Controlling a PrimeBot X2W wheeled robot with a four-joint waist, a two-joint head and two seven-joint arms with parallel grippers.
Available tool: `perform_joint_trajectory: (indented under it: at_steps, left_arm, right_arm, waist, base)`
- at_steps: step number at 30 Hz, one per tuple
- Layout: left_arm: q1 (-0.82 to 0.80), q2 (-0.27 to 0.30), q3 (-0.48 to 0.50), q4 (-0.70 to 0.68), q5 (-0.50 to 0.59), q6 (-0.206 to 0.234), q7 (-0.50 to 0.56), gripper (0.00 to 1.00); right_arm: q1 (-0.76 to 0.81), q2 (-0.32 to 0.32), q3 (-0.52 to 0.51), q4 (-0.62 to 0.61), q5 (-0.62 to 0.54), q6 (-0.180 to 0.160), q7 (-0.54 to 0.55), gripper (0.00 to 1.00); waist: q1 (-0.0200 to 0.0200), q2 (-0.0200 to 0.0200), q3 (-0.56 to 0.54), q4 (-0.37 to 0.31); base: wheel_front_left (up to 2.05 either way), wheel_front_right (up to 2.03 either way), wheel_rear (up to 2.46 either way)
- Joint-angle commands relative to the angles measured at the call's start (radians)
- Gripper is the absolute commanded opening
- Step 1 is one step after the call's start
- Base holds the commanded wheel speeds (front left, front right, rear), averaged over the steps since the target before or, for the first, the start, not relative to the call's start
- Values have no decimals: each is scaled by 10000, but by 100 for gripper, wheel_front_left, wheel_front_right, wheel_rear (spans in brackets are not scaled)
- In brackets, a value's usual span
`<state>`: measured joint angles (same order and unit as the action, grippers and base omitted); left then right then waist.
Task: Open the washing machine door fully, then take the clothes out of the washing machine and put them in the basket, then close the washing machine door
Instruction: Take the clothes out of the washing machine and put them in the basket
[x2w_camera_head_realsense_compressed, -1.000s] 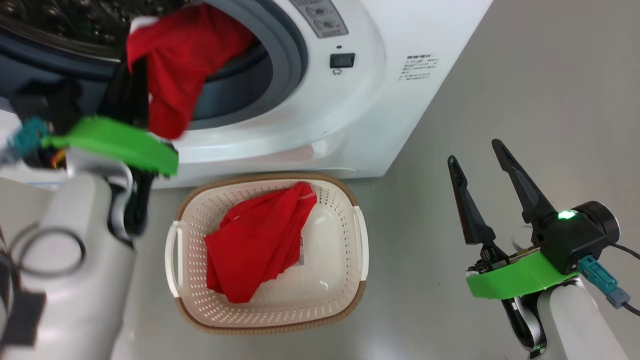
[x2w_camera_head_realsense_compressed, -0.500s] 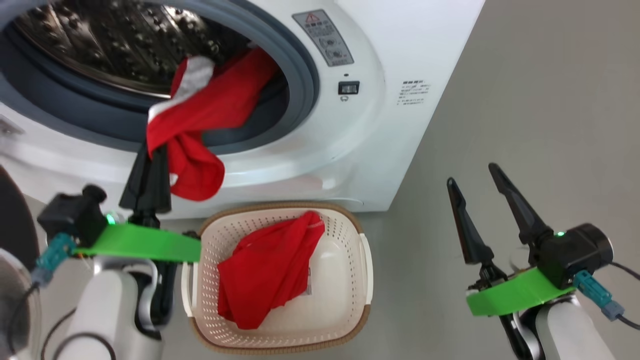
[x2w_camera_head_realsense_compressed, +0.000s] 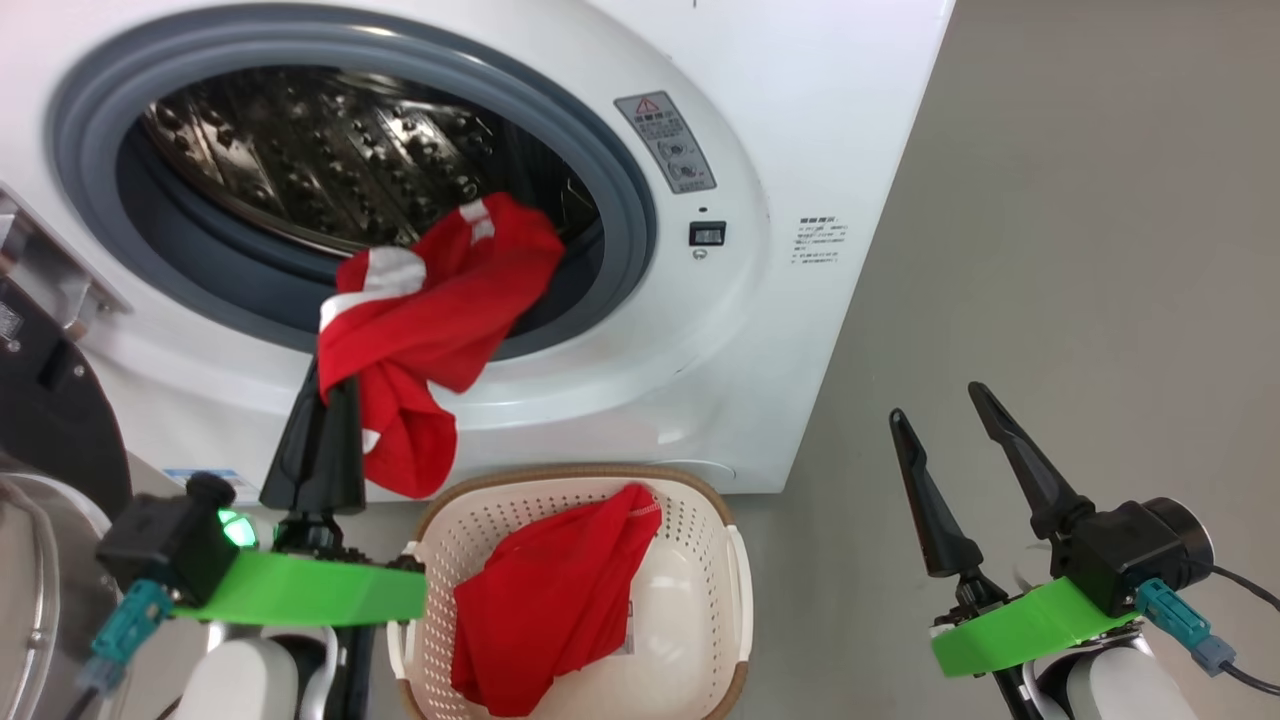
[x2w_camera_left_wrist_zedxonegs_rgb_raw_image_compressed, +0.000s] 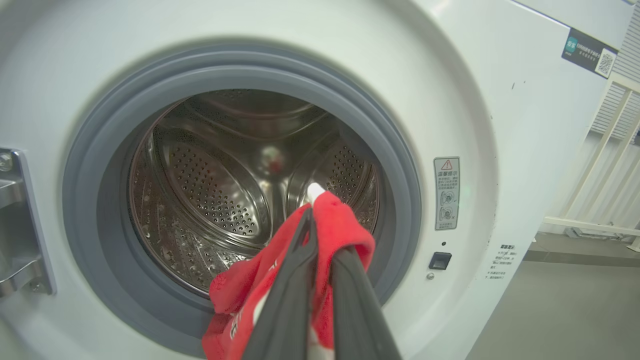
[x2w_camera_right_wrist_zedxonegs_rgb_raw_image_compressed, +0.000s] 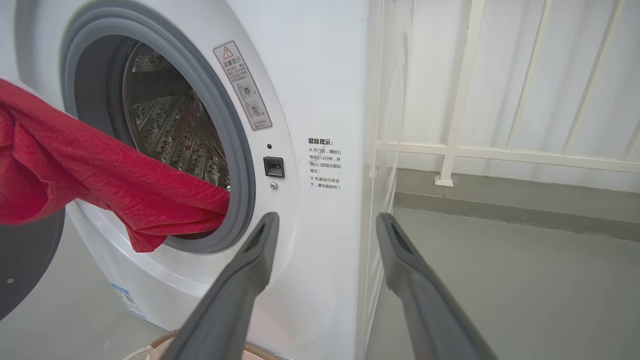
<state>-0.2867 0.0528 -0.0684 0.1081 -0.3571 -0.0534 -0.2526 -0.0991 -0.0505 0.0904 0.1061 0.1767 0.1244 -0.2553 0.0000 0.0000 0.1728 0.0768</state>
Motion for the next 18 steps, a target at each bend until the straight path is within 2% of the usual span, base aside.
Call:
perform_joint_trajectory:
  at_steps: [1,10,14,18]
  left_arm:
    - [44,146,254,-438,134,74,-91,0]
    - [847,71,-165,-1616,-96,371,332,0]
    - [999,37,-359,-1209,-564,331,554,0]
    - [898,4,-704,-224,-1137,240,760,0]
  right_arm:
    - [27,3,252,-228,61,63,-65,100]
    - [92,3,290,-294,65,63,-65,100]
    - [30,3,334,-325,73,63,-65,100]
    - [-59,3,373,-374,97,63,-65,100]
  waist:
    - [0,0,-117,19]
    - [0,0,-183,-42]
    - [0,0,-42,-118]
    - [0,0,188,-205]
  base:
    - [0,0,0]
    - [0,0,0]
    - [0,0,0]
    - [0,0,0]
